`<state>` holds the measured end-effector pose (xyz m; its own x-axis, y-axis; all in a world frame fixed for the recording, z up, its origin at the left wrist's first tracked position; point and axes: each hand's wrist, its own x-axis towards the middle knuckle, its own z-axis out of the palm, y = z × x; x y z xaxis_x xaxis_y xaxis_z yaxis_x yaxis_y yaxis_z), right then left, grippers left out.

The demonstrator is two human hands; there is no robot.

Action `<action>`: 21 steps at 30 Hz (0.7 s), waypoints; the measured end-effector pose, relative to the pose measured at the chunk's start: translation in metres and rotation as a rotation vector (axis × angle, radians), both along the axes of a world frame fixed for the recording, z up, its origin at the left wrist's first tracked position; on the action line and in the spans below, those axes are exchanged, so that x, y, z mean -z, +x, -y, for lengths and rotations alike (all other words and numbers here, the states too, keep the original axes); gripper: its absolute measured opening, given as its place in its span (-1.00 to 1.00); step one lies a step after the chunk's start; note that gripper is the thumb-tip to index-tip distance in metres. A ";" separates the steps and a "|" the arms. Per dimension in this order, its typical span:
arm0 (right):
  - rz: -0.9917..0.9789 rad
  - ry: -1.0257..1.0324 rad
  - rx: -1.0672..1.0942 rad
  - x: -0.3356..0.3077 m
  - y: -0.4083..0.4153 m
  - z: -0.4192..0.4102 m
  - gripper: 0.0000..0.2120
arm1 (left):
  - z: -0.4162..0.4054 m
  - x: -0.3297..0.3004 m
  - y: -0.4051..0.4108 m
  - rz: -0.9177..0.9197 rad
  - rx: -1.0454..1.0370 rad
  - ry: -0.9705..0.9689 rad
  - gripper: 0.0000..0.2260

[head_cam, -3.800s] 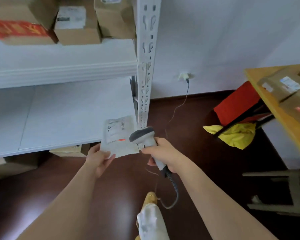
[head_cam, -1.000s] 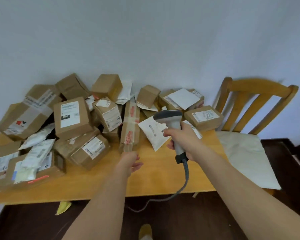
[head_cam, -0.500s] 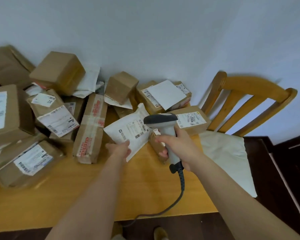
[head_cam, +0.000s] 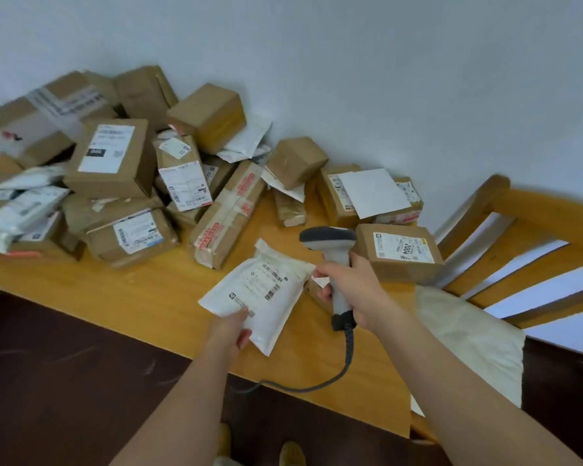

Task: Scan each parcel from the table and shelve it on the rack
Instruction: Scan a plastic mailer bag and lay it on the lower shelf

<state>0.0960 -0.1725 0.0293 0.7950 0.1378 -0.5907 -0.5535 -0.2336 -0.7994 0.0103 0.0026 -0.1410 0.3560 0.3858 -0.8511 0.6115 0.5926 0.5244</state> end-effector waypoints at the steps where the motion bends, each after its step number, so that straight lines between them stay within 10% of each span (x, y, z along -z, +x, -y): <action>1: -0.010 0.004 -0.012 0.001 -0.002 -0.004 -0.84 | -0.004 0.001 -0.010 -0.032 -0.011 -0.013 -0.67; 21: -0.164 -0.017 -0.195 0.027 -0.066 -0.084 -0.76 | -0.050 -0.010 -0.103 0.053 -0.148 -0.340 -0.79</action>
<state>0.0302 -0.0885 0.0028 0.6478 0.2679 -0.7132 -0.6185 -0.3616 -0.6976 -0.0929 0.0525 -0.1305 0.3651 0.1345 -0.9212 0.4835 0.8182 0.3110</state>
